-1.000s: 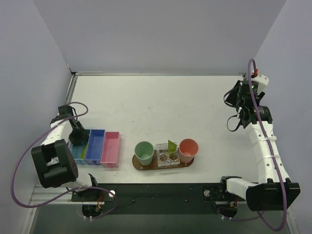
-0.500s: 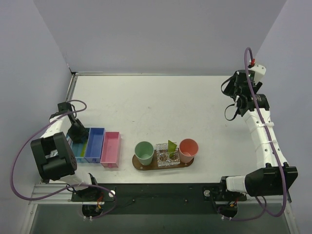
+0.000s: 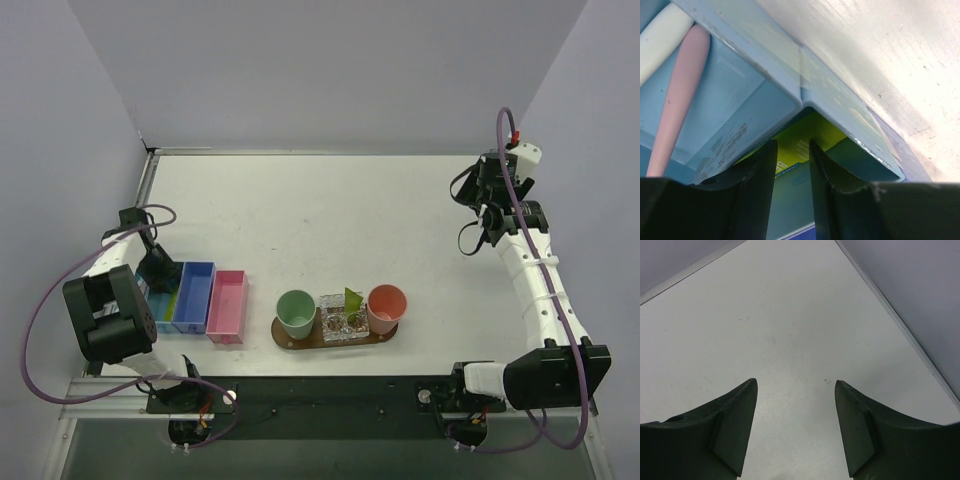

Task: Prepare toiletry sets of a toothbrush and toothpaste on the tray

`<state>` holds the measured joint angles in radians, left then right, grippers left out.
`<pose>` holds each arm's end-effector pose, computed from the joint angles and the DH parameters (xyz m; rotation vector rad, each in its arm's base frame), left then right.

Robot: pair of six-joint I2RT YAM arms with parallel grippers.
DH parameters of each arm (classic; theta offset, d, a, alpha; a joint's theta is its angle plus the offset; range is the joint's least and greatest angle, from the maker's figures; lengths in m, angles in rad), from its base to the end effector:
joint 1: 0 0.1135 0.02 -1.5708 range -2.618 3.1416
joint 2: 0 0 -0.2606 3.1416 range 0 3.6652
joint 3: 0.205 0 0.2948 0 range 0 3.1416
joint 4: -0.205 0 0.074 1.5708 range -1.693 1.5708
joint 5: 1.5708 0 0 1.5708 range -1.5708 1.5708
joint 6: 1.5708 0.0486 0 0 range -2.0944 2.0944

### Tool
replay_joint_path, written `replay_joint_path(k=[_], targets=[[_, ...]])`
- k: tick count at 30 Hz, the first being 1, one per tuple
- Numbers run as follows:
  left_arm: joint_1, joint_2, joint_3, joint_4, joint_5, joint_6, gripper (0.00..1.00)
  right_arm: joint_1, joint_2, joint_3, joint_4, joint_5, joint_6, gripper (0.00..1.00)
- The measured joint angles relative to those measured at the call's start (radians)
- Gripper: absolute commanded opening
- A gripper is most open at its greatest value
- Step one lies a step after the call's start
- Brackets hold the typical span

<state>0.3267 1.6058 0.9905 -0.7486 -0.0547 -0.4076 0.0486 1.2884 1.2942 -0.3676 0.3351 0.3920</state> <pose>0.3066 0.1067 0.1364 -1.0602 2.7335 0.0678 0.3482 0.0009 0.3830 0.5430 1.8330 -0.0268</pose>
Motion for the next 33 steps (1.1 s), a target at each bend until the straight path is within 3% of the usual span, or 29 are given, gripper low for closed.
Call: replay_joint_path(k=[6,16,33], targets=[[-0.005,-0.019,-0.011,0.018,-0.002,-0.003,0.2,0.0,-0.029,-0.064,0.006,0.009,0.026,0.58],[-0.019,-0.117,-0.098,0.07,-0.041,0.003,0.42,-0.001,0.008,-0.056,0.013,-0.005,0.017,0.58],[-0.055,-0.041,-0.027,0.023,-0.063,0.015,0.43,-0.015,0.102,-0.008,0.082,-0.048,-0.026,0.58]])
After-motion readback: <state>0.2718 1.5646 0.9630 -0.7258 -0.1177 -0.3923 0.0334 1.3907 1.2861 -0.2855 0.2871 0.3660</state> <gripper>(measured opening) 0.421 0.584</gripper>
